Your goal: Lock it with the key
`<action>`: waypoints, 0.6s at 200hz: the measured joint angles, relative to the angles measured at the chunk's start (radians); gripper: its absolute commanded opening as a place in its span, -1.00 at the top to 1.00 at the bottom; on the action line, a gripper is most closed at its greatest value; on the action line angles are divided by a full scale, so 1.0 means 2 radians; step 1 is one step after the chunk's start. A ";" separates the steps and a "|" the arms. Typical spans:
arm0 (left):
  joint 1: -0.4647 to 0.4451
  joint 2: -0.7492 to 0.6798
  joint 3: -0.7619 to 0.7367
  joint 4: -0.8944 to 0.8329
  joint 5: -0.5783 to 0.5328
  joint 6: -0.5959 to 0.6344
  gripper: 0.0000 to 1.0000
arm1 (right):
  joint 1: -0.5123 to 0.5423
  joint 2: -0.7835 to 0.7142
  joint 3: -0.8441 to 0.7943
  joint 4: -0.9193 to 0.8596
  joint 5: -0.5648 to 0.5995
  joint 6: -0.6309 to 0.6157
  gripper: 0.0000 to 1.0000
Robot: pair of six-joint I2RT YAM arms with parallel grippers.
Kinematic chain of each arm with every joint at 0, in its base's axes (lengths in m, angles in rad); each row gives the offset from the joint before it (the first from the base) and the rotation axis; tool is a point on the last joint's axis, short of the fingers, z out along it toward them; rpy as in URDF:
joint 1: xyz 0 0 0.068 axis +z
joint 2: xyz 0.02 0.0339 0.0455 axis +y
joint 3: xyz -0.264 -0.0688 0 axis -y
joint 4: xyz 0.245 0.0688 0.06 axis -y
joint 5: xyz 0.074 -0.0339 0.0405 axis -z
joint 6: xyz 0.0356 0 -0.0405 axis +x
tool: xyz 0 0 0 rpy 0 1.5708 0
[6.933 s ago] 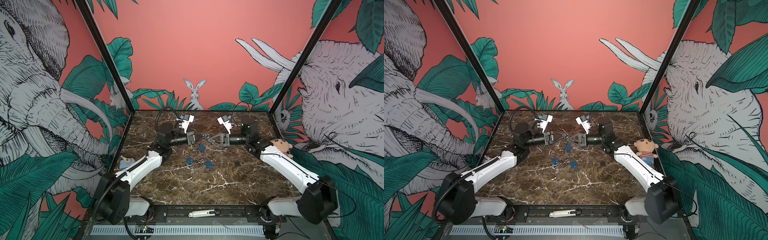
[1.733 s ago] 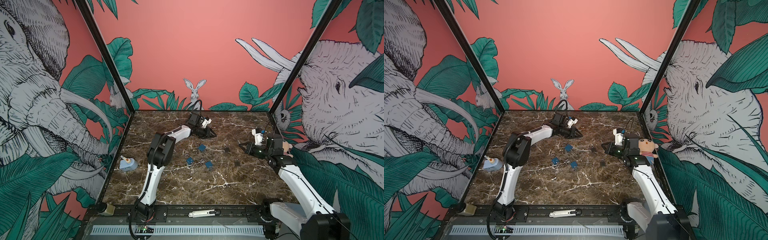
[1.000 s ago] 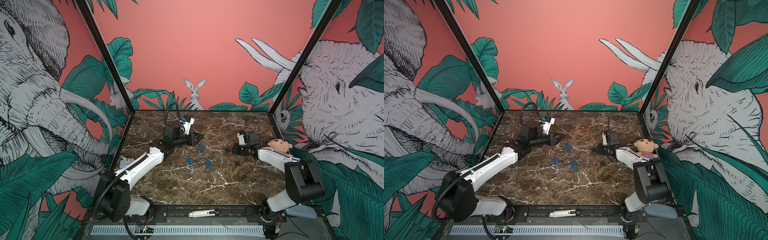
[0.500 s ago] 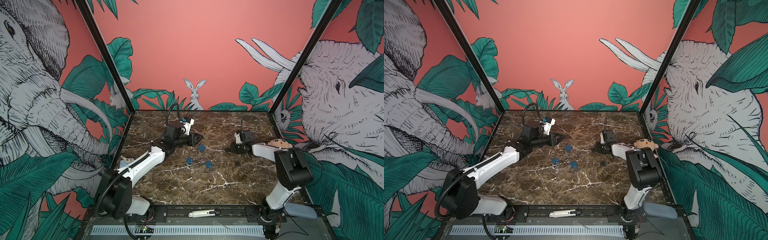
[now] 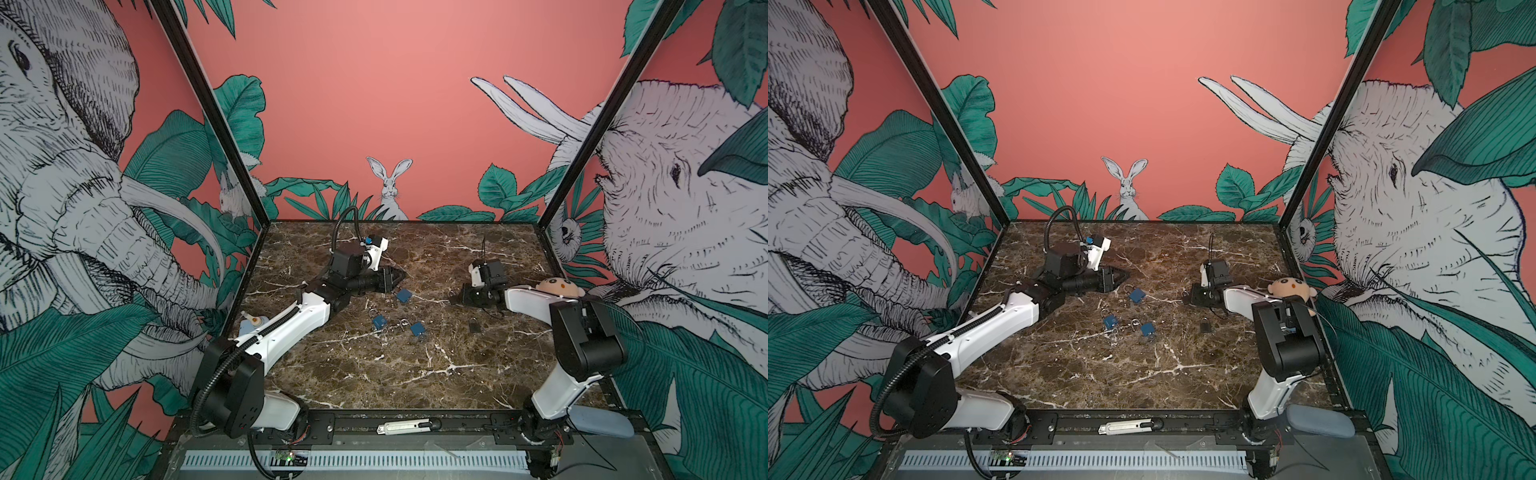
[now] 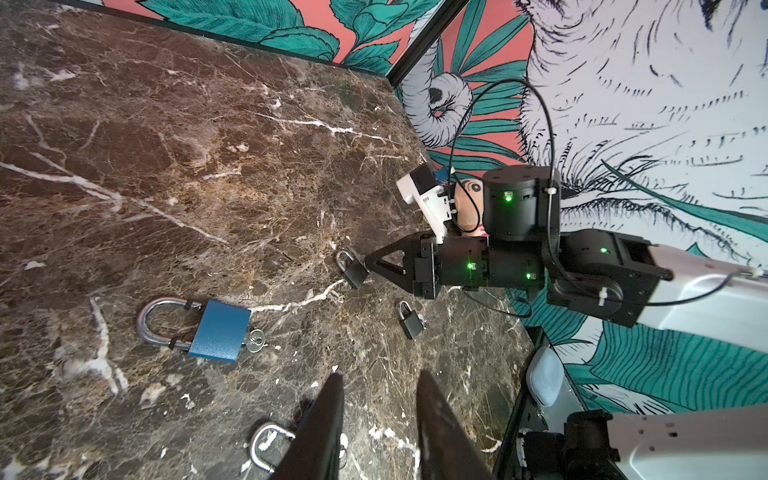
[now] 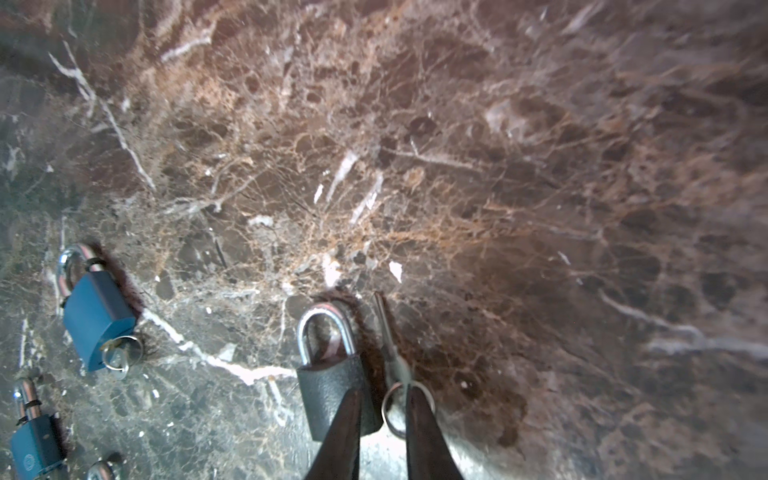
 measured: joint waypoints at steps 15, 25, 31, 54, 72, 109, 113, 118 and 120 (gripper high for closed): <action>0.000 0.000 0.000 -0.002 -0.004 0.000 0.37 | 0.004 -0.021 0.000 -0.012 0.004 -0.006 0.55; 0.000 0.000 0.000 -0.004 -0.010 0.001 0.36 | 0.009 -0.041 0.000 -0.022 0.009 -0.010 0.55; 0.000 -0.001 0.000 -0.006 -0.015 0.002 0.36 | 0.014 -0.055 0.000 -0.029 0.013 -0.012 0.54; 0.000 -0.005 0.000 -0.021 -0.039 0.008 0.36 | 0.034 -0.109 -0.001 -0.046 0.022 -0.022 0.52; 0.001 -0.009 -0.003 -0.030 -0.056 0.014 0.36 | 0.051 -0.146 -0.009 -0.051 0.029 -0.030 0.49; 0.005 -0.022 -0.023 -0.043 -0.088 0.012 0.36 | 0.093 -0.196 -0.039 -0.071 0.045 -0.039 0.43; 0.006 -0.023 -0.025 -0.044 -0.089 0.012 0.36 | 0.097 -0.198 -0.042 -0.072 0.047 -0.040 0.42; 0.008 -0.025 -0.028 -0.046 -0.092 0.011 0.36 | 0.104 -0.201 -0.045 -0.075 0.048 -0.040 0.42; 0.009 -0.026 -0.030 -0.047 -0.093 0.011 0.36 | 0.106 -0.202 -0.046 -0.076 0.050 -0.040 0.42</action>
